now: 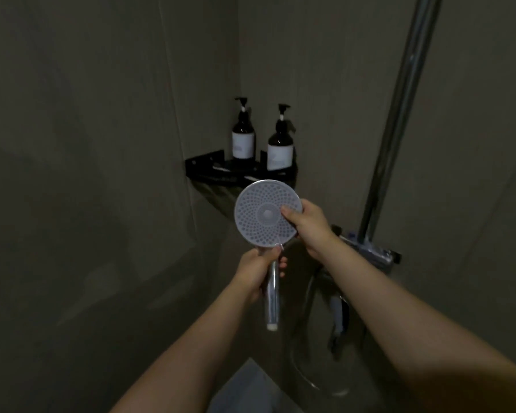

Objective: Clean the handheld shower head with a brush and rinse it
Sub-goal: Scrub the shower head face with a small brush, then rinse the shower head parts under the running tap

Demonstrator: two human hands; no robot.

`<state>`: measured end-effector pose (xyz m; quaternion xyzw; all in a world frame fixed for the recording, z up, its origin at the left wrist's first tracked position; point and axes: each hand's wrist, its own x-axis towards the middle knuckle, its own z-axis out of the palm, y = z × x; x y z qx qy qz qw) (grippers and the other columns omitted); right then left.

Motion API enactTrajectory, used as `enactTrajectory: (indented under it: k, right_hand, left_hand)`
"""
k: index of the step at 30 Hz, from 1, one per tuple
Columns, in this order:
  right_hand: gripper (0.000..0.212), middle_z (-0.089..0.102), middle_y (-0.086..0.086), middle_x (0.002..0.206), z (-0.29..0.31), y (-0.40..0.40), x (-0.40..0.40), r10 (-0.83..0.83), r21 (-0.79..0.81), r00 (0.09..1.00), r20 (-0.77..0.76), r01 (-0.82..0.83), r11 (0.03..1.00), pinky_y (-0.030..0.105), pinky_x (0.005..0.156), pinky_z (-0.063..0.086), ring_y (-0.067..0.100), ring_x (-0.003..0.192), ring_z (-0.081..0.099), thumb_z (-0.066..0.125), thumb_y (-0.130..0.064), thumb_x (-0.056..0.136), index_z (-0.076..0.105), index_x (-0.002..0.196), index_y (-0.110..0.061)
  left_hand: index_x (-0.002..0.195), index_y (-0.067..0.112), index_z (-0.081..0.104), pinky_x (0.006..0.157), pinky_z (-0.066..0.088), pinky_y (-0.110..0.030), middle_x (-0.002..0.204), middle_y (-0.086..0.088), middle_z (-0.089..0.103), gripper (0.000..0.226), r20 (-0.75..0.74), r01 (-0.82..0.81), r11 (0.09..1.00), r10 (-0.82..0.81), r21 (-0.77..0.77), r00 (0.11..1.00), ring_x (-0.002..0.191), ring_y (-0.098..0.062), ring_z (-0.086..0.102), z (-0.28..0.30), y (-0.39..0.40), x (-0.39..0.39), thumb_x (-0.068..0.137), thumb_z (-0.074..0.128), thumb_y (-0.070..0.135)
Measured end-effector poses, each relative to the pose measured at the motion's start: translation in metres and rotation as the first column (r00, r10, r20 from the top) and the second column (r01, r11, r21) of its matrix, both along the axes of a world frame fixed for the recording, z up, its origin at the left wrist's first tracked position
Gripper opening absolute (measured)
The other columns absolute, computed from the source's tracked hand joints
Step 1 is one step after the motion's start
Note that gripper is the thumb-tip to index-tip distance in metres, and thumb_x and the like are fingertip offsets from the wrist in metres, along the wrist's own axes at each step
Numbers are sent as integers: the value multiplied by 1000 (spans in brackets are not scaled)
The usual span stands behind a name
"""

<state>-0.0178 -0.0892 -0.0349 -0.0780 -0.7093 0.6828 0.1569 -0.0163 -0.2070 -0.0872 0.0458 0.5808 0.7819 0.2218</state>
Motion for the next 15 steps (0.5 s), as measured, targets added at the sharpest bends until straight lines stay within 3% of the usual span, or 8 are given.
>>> enactTrajectory:
  k: [2,4,7,9,12,15]
  right_hand:
    - [25,63,8,105,-18,8,16,-19,51,999,39,17,999,38,87,52,23,98,61,57,-14,91,57,114,-4]
    - [11,63,1,89,-37,19,28,-83,96,994,78,75,993,33,76,52,20,84,62,56,-22,92,59,96,-11]
    - [30,54,3,63,-66,45,39,-325,43,930,175,322,946,20,45,44,16,54,50,47,-27,97,54,70,-15]
    - [38,49,6,56,-84,64,46,-439,-15,851,289,463,886,15,33,35,17,46,44,46,-26,97,52,63,-12]
    - [35,52,8,59,-116,84,53,-471,42,757,453,509,860,18,37,38,19,47,47,48,-24,96,52,63,-12]
    - [30,57,13,64,-142,91,51,-495,120,708,504,511,851,26,44,48,24,50,54,47,-19,93,57,68,-6]
  left_hand:
    - [82,8,58,53,51,-19,70,-7,60,10,24,-19,999,20,-28,1000,59,-11,59,-18,7,12,92,54,9]
    - [80,9,59,52,51,-19,66,-6,60,13,49,-45,998,48,-43,998,52,-8,58,-33,12,20,92,54,8]
    - [81,9,59,57,50,-22,64,-5,60,13,104,-45,998,50,-46,993,55,-10,58,-53,15,28,92,54,7]
    - [82,9,59,60,50,-24,66,-5,60,12,144,-18,998,25,-54,989,60,-13,56,-64,16,30,93,53,7]
    - [81,10,59,60,49,-25,63,-3,60,13,189,6,997,7,-71,982,62,-14,56,-82,22,31,93,53,7]
    - [82,10,60,66,49,-26,61,-2,63,13,227,43,997,-26,-68,974,64,-14,57,-101,25,32,92,53,7]
